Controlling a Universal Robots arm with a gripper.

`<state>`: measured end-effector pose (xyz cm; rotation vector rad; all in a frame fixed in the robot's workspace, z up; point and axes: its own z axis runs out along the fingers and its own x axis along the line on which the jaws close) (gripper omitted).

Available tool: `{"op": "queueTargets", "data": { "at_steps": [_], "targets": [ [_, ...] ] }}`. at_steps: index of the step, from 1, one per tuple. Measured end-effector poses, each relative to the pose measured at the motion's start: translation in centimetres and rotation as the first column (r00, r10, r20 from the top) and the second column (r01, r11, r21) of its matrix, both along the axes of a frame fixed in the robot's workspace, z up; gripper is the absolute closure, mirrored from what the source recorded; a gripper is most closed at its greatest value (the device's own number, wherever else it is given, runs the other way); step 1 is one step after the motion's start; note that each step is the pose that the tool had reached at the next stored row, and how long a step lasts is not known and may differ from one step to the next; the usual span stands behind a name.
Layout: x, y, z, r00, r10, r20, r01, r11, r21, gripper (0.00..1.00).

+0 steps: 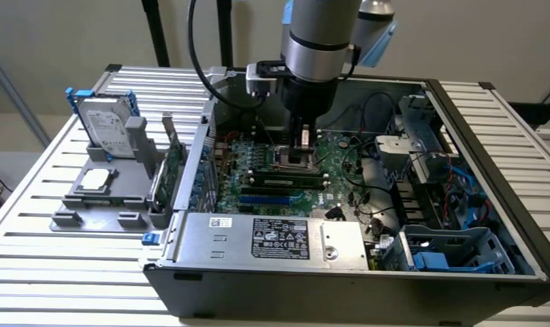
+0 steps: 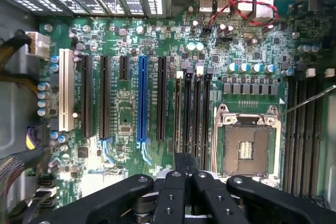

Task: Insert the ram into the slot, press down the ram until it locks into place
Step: 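Press down the ram until it locks into place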

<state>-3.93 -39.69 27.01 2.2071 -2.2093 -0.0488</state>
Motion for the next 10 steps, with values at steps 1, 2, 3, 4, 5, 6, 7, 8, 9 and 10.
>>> {"op": "queueTargets", "data": {
  "at_steps": [1, 2, 3, 4, 5, 6, 7, 8, 9, 10],
  "targets": [
    [0.00, 0.00, 0.14, 1.0000, 0.000, -0.0004, 0.000, 1.0000, -0.0003, 0.89],
    [0.00, 0.00, 0.13, 1.0000, 0.000, -0.0003, 0.000, 1.0000, 0.0000, 0.89],
    [0.00, 0.00, 0.13, 1.0000, 0.000, -0.0004, 0.000, 1.0000, 0.0003, 0.89],
    [0.00, 0.00, 0.13, 1.0000, 0.000, -0.0004, 0.000, 1.0000, 0.0003, 0.89],
    [0.01, 0.00, 0.14, 1.0000, 0.000, -0.0004, 0.000, 1.0000, 0.0003, 0.89],
    [0.00, 0.00, 0.14, 1.0000, 0.000, -0.0004, 0.000, 1.0000, 0.0003, 0.89],
    [0.00, -0.01, 0.16, 1.0000, 0.000, -0.0004, 0.000, 1.0000, 0.0001, 0.89],
    [0.00, -0.01, 0.18, 1.0000, 0.000, -0.0004, 0.000, 1.0000, 0.0002, 0.89],
    [0.00, 0.00, 0.18, 1.0000, 0.000, -0.0004, 0.000, 1.0000, 0.0002, 0.89],
    [0.00, -0.01, 0.18, 1.0000, 0.000, -0.0004, 0.000, 1.0000, 0.0002, 0.89]
  ]
}}
